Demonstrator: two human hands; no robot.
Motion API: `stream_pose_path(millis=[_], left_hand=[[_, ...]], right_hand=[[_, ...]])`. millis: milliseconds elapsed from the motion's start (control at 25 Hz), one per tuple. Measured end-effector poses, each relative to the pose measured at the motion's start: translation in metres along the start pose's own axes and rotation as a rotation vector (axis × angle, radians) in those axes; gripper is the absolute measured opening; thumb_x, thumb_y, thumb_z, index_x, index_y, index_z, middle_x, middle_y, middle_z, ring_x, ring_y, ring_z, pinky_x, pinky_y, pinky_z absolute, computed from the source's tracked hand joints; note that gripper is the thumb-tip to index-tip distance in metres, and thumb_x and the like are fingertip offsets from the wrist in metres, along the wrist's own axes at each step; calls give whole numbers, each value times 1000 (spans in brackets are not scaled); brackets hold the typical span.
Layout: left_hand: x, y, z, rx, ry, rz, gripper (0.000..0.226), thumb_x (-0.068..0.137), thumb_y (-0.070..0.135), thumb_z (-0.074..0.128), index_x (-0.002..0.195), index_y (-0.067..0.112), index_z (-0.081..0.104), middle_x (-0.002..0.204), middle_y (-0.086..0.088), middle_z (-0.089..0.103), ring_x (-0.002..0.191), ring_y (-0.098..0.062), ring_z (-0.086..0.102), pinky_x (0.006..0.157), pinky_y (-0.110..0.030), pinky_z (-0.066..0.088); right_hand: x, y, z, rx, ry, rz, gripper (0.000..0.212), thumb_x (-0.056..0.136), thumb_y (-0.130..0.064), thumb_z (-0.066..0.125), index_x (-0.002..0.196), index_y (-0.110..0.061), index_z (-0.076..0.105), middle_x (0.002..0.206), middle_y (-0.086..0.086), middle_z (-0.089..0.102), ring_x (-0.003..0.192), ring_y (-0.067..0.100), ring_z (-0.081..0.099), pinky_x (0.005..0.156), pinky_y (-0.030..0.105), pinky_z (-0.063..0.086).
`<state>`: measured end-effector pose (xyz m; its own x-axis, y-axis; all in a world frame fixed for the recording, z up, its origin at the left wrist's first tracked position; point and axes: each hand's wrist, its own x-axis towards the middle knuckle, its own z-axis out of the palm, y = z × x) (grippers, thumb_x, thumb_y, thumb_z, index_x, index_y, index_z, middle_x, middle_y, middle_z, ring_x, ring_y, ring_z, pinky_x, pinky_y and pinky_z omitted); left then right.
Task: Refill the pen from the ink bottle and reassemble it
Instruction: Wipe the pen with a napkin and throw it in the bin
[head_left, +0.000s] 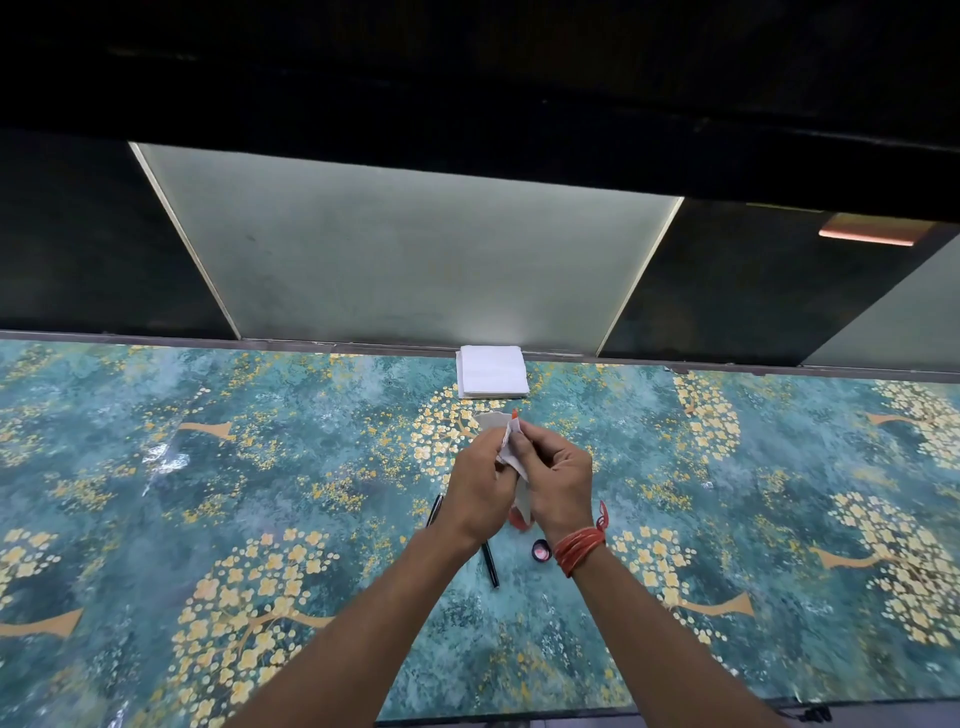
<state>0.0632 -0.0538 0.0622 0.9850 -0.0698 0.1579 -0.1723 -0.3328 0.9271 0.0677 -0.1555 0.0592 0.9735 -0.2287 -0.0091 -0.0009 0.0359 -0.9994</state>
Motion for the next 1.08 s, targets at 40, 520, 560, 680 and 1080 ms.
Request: stream_pose_path(millis=[40,520,560,680,1080], left_hand=[[0,-1,0,-4,21,5,12,91,6,50,93,7,62,78,-2,61,65,1,48,59,-15,38],[-3,-7,-2,-84,151,-31,12,89,10,62,94,14,73,77,2,68,71,-9,60,62,-24,49],[-3,-5,-4,-131,154,-55,11,89,14,64,95,16,74,78,1,69,72,-14,63,63,-28,52],[-3,-10,-11,-161,157,-81,12,90,21,64,96,19,75,79,0,71,74,-22,65,64,-38,54],[1,-21,-26,-211,38,-105,22,87,18,64,101,31,74,86,-6,75,79,-21,68,74,-45,57]], right_hand=[[-1,0,1,-44,21,-33,18,86,-13,71,103,-9,76,93,12,76,86,23,72,77,37,59],[-5,1,10,96,155,32,5,82,-9,74,85,-6,77,83,12,75,78,23,71,73,34,59],[-3,-1,11,228,135,138,4,83,-8,72,84,-7,75,82,12,74,77,24,69,71,32,59],[-1,0,10,314,12,218,9,86,-5,68,91,-9,74,87,11,75,80,23,70,70,26,58],[-2,-5,22,145,109,118,17,85,3,66,88,-12,74,79,0,75,79,14,68,77,27,57]])
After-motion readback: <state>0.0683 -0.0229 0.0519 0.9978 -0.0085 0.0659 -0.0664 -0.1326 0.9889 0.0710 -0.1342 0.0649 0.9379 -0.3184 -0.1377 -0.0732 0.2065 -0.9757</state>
